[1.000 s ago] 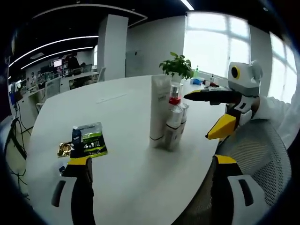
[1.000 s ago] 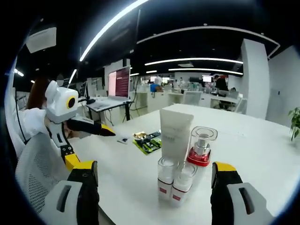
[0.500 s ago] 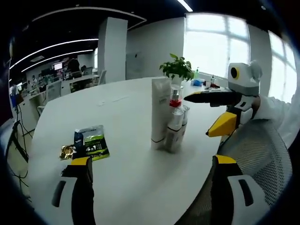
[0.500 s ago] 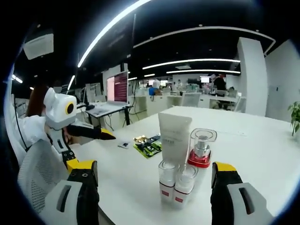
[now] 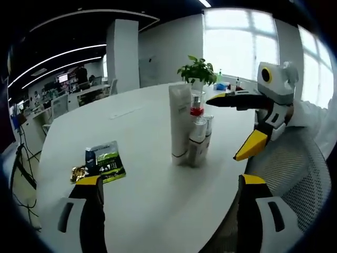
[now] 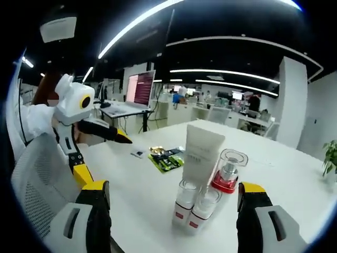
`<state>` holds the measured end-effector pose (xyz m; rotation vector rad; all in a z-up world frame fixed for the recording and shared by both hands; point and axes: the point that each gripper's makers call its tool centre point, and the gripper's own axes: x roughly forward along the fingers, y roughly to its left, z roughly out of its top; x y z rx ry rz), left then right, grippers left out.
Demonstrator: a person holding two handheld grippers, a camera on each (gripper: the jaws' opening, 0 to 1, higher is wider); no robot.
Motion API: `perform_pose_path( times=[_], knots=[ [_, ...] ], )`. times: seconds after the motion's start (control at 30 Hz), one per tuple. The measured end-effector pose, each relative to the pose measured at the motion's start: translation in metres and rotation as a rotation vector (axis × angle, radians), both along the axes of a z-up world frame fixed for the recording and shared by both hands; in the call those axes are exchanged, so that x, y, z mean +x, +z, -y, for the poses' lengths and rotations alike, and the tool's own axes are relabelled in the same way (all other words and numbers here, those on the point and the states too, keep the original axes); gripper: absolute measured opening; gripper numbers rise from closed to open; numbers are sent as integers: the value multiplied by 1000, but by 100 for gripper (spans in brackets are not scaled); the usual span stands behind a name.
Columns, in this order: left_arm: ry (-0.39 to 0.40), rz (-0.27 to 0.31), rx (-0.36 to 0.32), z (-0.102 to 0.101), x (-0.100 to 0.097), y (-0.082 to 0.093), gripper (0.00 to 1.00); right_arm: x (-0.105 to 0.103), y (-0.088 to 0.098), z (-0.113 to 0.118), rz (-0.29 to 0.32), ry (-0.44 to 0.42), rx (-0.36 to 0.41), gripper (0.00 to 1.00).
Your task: Arrange the skincare products in the storage area until every visible bottle or jar stands upright without overlapping.
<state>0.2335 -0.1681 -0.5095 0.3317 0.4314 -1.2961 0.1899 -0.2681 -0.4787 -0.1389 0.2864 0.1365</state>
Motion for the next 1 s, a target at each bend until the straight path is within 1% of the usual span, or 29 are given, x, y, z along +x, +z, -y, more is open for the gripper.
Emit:
perform_pose_path(
  times=[0.03,0.1,0.17,0.23,0.37,0.43,0.63,0.67,0.8,0.9,0.93,1.0],
  knots=[
    [-1,-4,7,0,1,-1,99,0,3,1,16,-1,1,100],
    [-9,-14,15,1,3,-3,99,0,4,1,20,0,15,100],
    [-21,2,33,2,5,-5,99,0,2,0,12,-2,20,100],
    [-28,19,46,3,11,-5,99,1,2,2,14,-6,6,100],
    [-39,23,77,4,23,-12,99,0,4,3,19,-10,15,100],
    [-42,21,94,5,27,-15,99,1,6,5,32,-14,14,100],
    [-28,-4,97,9,44,-21,99,0,8,13,40,-48,31,100],
    [-33,-8,109,10,45,-22,99,0,8,13,40,-49,31,100],
    [-23,-6,130,12,62,-26,99,1,8,17,43,-70,40,100],
    [28,-50,129,13,81,-29,99,0,8,20,45,-85,43,100],
    [29,-55,130,13,83,-29,99,0,10,21,53,-88,44,100],
    [41,-67,122,15,92,-28,99,0,11,22,59,-93,49,100]
  ],
)
